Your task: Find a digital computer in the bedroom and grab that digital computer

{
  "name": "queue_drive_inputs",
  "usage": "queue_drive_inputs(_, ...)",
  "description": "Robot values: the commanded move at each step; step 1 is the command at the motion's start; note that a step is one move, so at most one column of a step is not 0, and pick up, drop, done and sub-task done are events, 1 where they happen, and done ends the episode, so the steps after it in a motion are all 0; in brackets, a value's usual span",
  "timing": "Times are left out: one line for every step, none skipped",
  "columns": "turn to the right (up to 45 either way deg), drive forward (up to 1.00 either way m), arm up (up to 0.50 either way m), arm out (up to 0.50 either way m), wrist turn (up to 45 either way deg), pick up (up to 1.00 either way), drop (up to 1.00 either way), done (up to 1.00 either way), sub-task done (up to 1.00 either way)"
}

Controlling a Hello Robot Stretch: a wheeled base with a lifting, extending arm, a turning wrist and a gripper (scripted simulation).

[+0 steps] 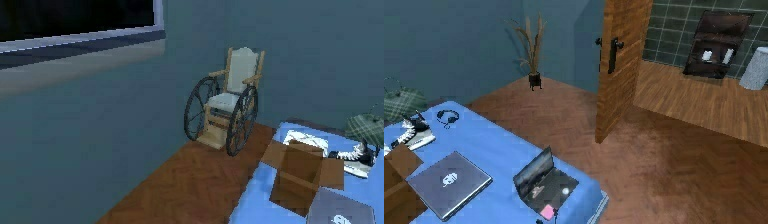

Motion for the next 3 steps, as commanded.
queue_drive_inputs(0.0, 0.0, 0.0, 0.0, 0.0, 1.0, 0.0, 0.0, 0.0)
queue_drive_inputs(0.0, 0.0, 0.1, 0.0, 0.0, 0.0, 0.0, 0.0, 0.0)
queue_drive_inputs(0.0, 0.0, 0.0, 0.0, 0.0, 0.0, 0.0, 1.0, 0.0)
